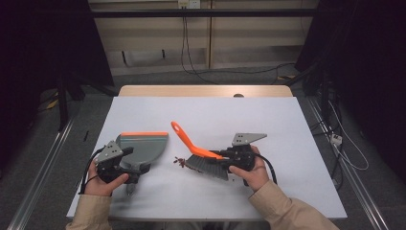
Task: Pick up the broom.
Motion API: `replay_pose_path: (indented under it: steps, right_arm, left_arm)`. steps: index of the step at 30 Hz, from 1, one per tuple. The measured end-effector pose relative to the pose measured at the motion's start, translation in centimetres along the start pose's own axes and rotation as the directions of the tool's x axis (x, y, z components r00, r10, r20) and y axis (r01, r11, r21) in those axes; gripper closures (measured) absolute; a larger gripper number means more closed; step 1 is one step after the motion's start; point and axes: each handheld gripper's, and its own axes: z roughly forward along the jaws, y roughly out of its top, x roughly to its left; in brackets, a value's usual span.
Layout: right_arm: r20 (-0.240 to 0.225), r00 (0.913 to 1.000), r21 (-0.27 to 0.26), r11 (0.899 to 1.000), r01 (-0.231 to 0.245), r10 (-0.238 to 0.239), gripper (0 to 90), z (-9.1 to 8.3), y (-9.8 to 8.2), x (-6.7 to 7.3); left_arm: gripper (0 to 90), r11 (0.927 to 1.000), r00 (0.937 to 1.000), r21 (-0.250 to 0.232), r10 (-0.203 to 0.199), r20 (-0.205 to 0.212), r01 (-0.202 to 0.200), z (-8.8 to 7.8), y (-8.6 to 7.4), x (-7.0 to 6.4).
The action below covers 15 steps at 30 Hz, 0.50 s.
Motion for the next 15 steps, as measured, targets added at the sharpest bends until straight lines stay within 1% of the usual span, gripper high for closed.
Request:
replay_pose_path:
  steps: [1, 3, 4, 5, 8, 9, 11, 12, 13, 15]
  right_arm:
    - [0.029, 0.9995, -0.005, 1.0, 0.01, -0.01, 71.1, -0.4, 0.0, 0.1]
    - [0.094, 0.9955, -0.012, 1.0, 0.016, -0.015, 71.1, -1.3, -0.1, 0.3]
    - [0.129, 0.9916, -0.015, 1.0, 0.014, -0.012, 71.1, -1.7, -0.3, 0.4]
    - [0.166, 0.986, -0.015, 1.0, 0.018, -0.015, 71.1, -2.1, -0.5, 0.5]
    - [0.258, 0.966, -0.016, 1.0, 0.015, -0.01, 71.1, -3.1, -1.2, 0.8]
    - [0.279, 0.9602, -0.018, 1.0, 0.016, -0.01, 71.1, -3.5, -1.5, 0.8]
    - [0.325, 0.9453, -0.015, 0.999, 0.028, -0.022, 71.1, -4.0, -2.0, 1.0]
    - [0.339, 0.9405, -0.012, 0.999, 0.034, -0.028, 71.1, -4.3, -2.2, 1.0]
    - [0.357, 0.9335, -0.009, 0.999, 0.036, -0.031, 71.1, -4.5, -2.4, 1.0]
    - [0.4, 0.9149, 0.001, 0.998, 0.056, -0.052, 71.1, -4.8, -2.7, 1.1]
  left_arm:
    - [6.1, 1.0, 1.0, -0.002, 0.0, -0.001, 0.0, 0.0, 0.0, 0.0]
    - [6.1, 1.0, 1.0, -0.006, 0.003, 0.001, -0.003, -0.1, 0.0, 0.0]
    - [6.1, 1.0, 1.0, -0.008, -0.003, 0.002, 0.003, -0.1, 0.0, -0.1]
    - [6.1, 1.0, 1.0, -0.008, -0.001, 0.004, 0.001, -0.1, 0.1, -0.1]
    - [6.1, 0.9999, 1.0, -0.011, 0.001, 0.005, -0.001, -0.1, 0.1, -0.2]
    - [6.1, 0.9999, 1.0, -0.012, 0.002, 0.006, -0.002, -0.2, 0.2, -0.2]
    - [6.1, 0.9999, 1.0, -0.013, 0.003, 0.006, -0.003, -0.1, 0.2, -0.2]
    - [6.1, 0.9999, 1.0, -0.012, 0.005, 0.006, -0.005, -0.1, 0.2, -0.2]
    - [6.1, 0.9999, 1.0, -0.013, 0.005, 0.009, -0.005, -0.1, 0.2, -0.3]
    - [6.1, 0.9998, 0.9999, -0.012, 0.013, 0.009, -0.013, -0.1, 0.2, -0.4]
